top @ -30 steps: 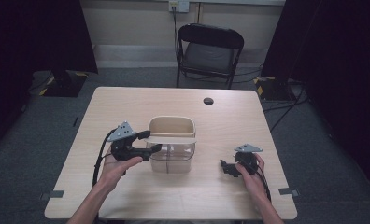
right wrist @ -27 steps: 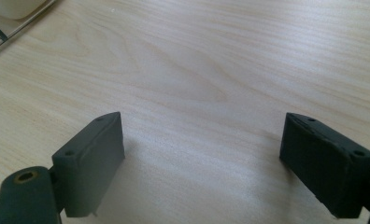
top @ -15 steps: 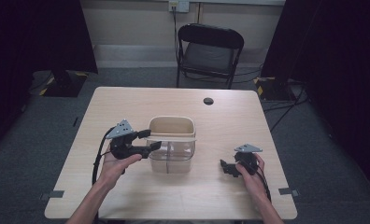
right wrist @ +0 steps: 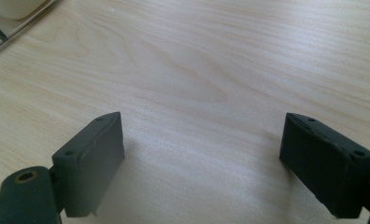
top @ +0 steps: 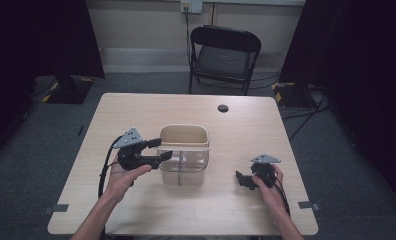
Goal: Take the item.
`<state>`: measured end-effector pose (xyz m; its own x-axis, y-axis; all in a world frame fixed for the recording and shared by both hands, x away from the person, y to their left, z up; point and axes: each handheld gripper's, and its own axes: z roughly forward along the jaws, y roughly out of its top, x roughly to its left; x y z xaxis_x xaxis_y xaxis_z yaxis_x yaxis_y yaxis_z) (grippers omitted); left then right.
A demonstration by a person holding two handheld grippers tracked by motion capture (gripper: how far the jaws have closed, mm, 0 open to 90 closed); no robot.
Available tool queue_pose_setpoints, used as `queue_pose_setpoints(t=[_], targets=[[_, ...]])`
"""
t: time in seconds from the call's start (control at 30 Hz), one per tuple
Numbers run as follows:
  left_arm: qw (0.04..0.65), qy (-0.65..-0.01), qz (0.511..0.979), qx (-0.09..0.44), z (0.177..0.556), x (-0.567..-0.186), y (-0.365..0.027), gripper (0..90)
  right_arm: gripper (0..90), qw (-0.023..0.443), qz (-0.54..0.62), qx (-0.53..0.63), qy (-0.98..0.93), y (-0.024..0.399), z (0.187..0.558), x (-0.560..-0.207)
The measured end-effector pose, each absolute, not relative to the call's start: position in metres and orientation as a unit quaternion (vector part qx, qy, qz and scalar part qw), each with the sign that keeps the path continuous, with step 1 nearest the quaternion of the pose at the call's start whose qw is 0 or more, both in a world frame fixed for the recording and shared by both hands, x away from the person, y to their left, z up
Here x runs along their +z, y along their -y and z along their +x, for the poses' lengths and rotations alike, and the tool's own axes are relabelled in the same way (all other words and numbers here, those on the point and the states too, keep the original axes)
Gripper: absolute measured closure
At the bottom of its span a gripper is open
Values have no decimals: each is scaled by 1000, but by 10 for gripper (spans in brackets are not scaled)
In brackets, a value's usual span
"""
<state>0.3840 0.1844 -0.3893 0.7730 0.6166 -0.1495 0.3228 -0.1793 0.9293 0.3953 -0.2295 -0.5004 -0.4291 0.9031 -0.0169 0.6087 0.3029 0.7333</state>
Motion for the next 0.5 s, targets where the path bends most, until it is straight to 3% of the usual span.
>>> queue_pose_setpoints(t=[0.5], targets=[[563, -310, 755, 130, 384, -390, -184, 337, 131, 220, 487, 334, -776, 229, 395, -500]])
